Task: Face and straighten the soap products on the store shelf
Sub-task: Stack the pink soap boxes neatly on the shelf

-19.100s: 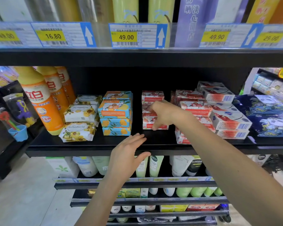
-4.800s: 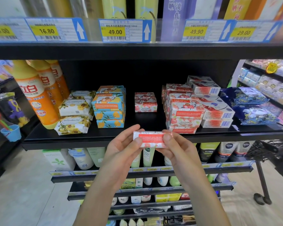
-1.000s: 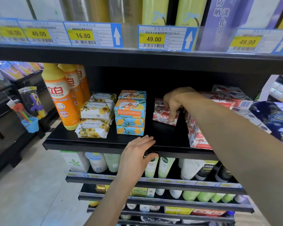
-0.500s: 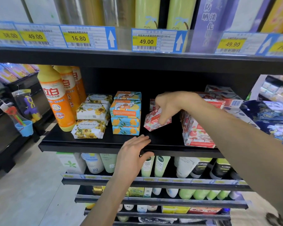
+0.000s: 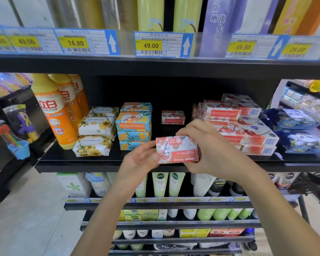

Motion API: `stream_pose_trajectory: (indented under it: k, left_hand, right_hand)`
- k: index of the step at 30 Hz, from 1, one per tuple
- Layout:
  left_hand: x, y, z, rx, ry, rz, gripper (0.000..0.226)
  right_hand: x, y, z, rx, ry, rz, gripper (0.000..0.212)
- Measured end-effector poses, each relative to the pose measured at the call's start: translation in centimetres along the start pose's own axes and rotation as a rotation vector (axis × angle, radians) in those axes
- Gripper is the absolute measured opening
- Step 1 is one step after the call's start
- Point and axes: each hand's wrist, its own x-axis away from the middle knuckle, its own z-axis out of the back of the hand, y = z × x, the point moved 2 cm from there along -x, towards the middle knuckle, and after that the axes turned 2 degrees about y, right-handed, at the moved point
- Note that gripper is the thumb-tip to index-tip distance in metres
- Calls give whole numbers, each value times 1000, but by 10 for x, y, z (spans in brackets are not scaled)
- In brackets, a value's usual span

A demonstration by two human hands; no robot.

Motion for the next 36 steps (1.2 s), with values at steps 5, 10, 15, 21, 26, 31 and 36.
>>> stream_pose_trajectory:
  k: [5, 10, 15, 21, 26, 31, 36]
  left_hand:
    - [11, 5, -15, 231, -15, 58, 51]
    - [13, 5, -15, 287, 35, 68, 49]
    - [14, 6, -13, 251, 56, 54, 51]
    - [13, 5, -14, 237, 49, 59, 55]
    - [13, 7, -17, 206, 49, 42, 57]
    - [12, 10, -21, 220, 39, 40, 57]
    - [12, 11, -22, 210, -48, 93, 66]
  right_hand:
    - [21, 5, -22, -163, 117, 22, 70]
    - [37, 6, -32, -472, 189, -107, 75]
    - [45, 0, -41, -923, 273, -385, 78]
    - [44, -1, -56, -1196, 347, -479, 48]
    - [46, 1, -61, -1299, 407, -497, 46]
    - [47, 4, -62, -1304, 464, -458, 45]
    - [48, 7, -60, -1272, 469, -366, 46]
